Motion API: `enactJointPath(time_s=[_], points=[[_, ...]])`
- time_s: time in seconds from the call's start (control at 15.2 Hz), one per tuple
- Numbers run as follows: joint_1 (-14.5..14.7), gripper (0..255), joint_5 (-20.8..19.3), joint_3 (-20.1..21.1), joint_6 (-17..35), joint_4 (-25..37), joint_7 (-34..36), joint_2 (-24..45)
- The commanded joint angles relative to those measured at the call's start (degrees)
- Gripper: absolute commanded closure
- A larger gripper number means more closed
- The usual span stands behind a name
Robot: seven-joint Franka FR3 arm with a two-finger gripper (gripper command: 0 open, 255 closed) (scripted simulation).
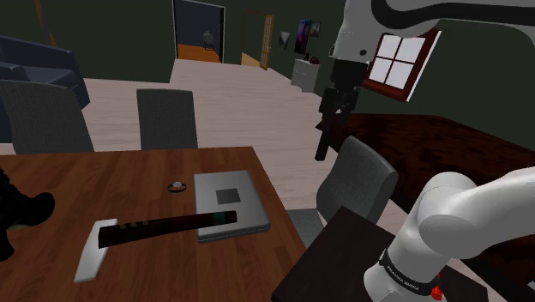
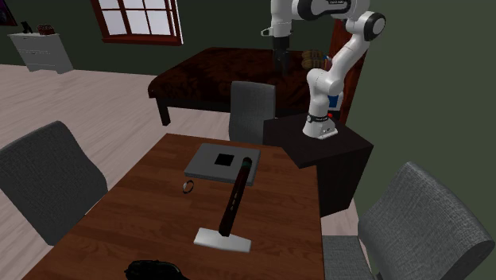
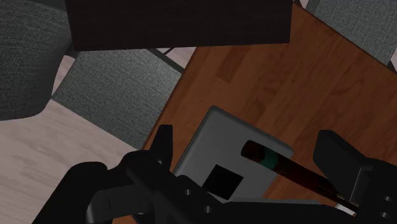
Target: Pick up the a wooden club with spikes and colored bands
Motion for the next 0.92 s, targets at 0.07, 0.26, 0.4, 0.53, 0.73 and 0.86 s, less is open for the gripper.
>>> enactJointPath(time_s=[0.07,0.26,0.4,0.53,0.73,0.86], points=[[0.4,0,0.0,0.1,1.9,-0.4,-1.0,1.5],[1.7,0,0.0,0.4,7.5,-1.1,-4.0,6.4],[2.5,0,0.0,0.6,11.2,-1.1,-6.0,9.9],[3.2,0,0.0,0.9,14.6,-0.9,-7.9,13.5],[4.4,0,0.1,1.4,19.6,0.0,-10.6,19.3],[5.1,0,0.0,1.9,22.6,1.0,-12.4,23.2]])
